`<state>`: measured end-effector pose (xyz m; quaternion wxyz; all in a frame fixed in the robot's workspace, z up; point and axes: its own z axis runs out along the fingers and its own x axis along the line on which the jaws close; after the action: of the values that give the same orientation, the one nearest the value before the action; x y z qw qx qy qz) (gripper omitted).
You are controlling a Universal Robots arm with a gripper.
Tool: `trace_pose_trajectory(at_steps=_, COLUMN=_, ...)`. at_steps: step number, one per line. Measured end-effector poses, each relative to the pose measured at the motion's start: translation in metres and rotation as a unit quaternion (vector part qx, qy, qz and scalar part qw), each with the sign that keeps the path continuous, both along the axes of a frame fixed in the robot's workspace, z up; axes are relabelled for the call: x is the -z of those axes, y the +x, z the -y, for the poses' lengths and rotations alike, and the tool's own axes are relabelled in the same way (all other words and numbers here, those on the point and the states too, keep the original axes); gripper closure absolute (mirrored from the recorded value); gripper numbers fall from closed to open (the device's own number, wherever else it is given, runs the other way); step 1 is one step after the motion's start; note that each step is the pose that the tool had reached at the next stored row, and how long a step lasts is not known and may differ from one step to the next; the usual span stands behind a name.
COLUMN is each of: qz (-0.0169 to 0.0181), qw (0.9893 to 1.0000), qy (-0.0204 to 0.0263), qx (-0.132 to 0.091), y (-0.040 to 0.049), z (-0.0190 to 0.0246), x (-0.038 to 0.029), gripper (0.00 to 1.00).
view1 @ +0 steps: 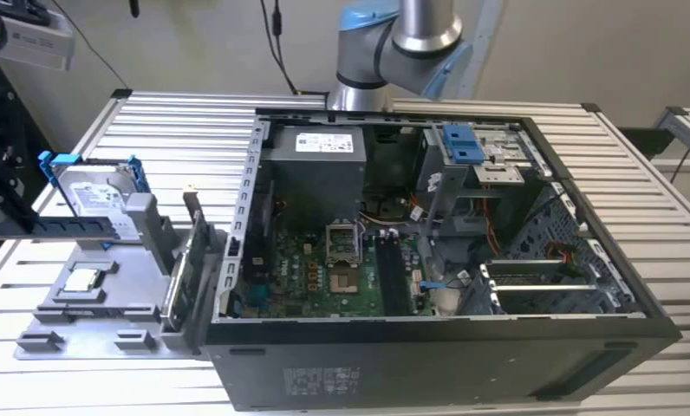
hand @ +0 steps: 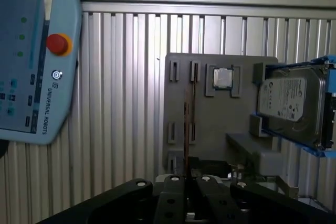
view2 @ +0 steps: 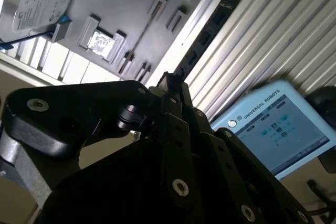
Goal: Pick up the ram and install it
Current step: 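Pick up the ram and move it above insertion slot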
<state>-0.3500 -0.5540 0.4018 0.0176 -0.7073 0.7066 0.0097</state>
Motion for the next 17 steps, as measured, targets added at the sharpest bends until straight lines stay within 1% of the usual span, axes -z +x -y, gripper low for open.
trace_pose_trajectory(at_steps=8, qz=0.0, qw=1.0, qy=0.0, qx=0.0, y=0.0166, z=0.0, x=0.0, gripper=0.86)
trace_pose_trajectory(at_steps=17, qz=0.0, qw=1.0, qy=0.0, qx=0.0, y=0.0385, z=0.0, x=0.0, gripper=0.86)
